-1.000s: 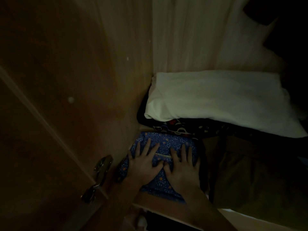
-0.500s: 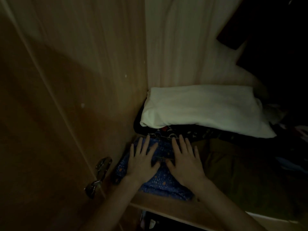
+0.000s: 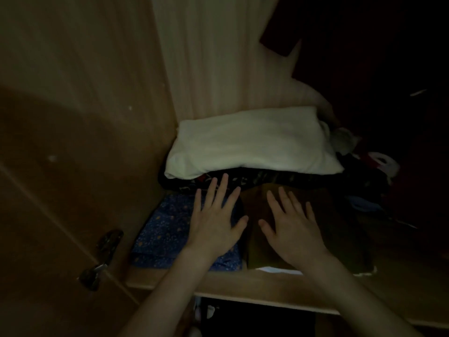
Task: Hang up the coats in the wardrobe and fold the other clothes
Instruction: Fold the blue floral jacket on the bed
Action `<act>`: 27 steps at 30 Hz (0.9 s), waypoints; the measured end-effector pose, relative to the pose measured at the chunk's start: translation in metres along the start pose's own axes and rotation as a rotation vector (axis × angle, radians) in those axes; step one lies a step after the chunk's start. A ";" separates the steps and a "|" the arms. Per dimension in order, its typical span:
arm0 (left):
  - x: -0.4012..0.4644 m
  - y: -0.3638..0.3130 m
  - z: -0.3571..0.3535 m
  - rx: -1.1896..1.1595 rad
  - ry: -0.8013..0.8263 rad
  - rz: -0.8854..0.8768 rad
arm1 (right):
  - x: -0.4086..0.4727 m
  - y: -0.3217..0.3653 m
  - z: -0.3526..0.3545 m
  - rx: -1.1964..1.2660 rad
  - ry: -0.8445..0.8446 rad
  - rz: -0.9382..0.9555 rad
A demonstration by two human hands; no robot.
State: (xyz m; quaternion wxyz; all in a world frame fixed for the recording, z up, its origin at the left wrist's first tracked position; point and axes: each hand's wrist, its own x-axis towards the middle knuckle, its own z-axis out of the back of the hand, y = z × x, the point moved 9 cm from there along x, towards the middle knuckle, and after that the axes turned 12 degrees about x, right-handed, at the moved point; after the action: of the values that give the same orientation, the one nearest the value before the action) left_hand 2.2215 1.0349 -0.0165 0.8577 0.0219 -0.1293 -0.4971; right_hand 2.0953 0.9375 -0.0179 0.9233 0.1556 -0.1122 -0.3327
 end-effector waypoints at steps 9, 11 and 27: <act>-0.021 -0.084 0.042 -0.110 -0.061 -0.191 | -0.089 -0.057 0.047 -0.015 -0.097 -0.252; -0.031 -0.102 0.051 -0.127 -0.079 -0.269 | -0.115 -0.067 0.061 -0.031 -0.157 -0.323; -0.186 -0.238 0.086 -0.336 -0.052 -0.797 | -0.382 -0.070 0.090 -0.134 -0.339 -0.877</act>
State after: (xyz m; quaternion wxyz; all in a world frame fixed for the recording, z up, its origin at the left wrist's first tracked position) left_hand 1.9106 1.0821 -0.0104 0.5867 -0.0825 -0.0496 -0.8041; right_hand 1.7393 1.1153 0.0002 0.6724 0.0721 -0.1633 -0.7183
